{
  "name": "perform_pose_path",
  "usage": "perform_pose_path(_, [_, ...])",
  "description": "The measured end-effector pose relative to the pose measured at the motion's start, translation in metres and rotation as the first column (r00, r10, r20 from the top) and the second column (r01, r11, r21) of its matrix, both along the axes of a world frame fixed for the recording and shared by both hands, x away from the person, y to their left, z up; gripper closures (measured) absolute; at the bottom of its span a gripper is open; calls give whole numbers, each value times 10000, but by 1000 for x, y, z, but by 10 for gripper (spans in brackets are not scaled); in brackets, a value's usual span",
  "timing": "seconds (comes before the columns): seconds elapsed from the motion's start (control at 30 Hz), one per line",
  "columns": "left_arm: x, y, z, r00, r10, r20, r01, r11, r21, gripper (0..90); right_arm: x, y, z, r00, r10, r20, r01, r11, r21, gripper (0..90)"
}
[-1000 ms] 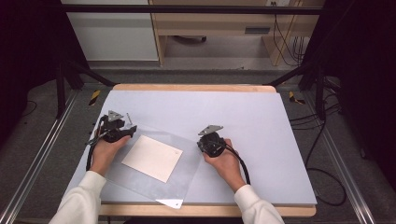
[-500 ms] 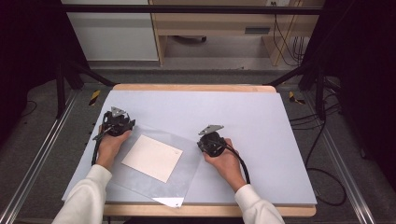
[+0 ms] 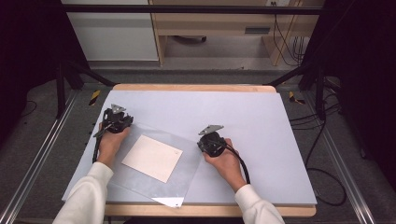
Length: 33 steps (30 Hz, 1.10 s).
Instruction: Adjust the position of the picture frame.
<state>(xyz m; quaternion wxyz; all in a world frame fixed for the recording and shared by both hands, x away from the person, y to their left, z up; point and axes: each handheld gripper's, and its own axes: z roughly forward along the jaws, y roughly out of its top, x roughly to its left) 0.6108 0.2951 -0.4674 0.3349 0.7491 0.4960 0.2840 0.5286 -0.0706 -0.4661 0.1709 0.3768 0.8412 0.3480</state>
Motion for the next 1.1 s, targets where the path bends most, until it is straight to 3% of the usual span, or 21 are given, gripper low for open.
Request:
perform_pose_path(0.3, [4, 2, 2, 9996, -7, -276, 4, 10000, -77, 833, 0, 0, 0, 10000, -59, -33, 59, 10000, 30, 854])
perform_pose_path(0.43, [5, 4, 3, 9991, 4, -432, -20, 9993, -366, 845, 0, 0, 0, 10000, -68, -19, 68, 10000, 48, 857])
perform_pose_path(0.63, [4, 5, 13, 9977, -149, -659, 115, 9986, -523, 850, 1, -2, 3, 9997, 7, -239, -4, 9999, 124, 856])
perform_pose_path(0.7, [1, 5, 23, 9971, -278, -713, 245, 9986, -469, 850, 0, -6, 11, 9993, 43, -369, -29, 9993, 377, 843])
perform_pose_path(0.83, [-4, 3, 36, 9959, -471, -770, 440, 9982, -414, 850, 2, -12, 23, 9994, -48, -344, 62, 9992, 399, 831])
perform_pose_path(1.1, [-14, -9, 61, 9949, -820, -587, 802, 9963, -313, 850, 4, -26, 50, 9999, 43, -121, -44, 10000, -84, 824])
